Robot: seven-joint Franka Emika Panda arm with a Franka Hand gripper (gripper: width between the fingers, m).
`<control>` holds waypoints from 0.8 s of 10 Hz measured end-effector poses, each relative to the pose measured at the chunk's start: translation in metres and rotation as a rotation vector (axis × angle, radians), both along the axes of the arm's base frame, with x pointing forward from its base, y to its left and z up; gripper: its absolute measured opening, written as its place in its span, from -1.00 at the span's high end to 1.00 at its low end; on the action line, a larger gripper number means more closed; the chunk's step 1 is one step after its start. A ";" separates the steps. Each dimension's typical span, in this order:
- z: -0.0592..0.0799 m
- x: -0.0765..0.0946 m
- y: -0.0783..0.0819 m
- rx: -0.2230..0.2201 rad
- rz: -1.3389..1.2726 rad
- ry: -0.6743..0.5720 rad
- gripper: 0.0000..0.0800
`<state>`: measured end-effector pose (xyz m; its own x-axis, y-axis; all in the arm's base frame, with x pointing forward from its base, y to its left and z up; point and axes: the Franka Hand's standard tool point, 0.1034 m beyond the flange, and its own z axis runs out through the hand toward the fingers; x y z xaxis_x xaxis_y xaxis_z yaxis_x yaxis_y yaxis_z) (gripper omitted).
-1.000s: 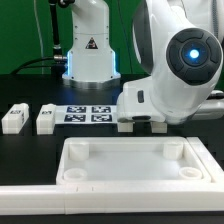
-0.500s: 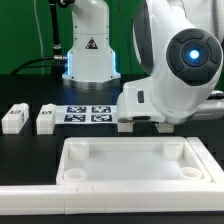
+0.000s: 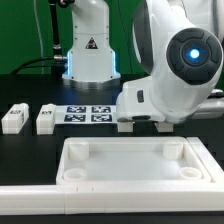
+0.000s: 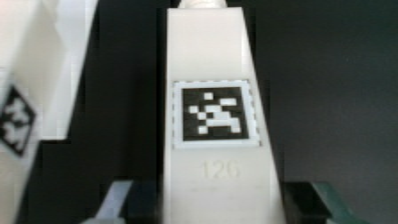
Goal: Assemble desk
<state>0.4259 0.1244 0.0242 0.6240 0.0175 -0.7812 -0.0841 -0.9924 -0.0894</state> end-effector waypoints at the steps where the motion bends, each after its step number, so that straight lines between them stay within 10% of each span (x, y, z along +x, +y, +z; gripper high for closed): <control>1: 0.021 0.010 -0.005 0.007 0.004 -0.013 0.28; 4: 0.093 0.040 -0.028 0.048 0.008 -0.046 0.27; 8: 0.095 0.062 -0.031 0.016 -0.030 -0.353 0.27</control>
Offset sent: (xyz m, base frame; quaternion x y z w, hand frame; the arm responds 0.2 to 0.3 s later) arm 0.0256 -0.0297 0.0977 0.0318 -0.0487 -0.0085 0.9983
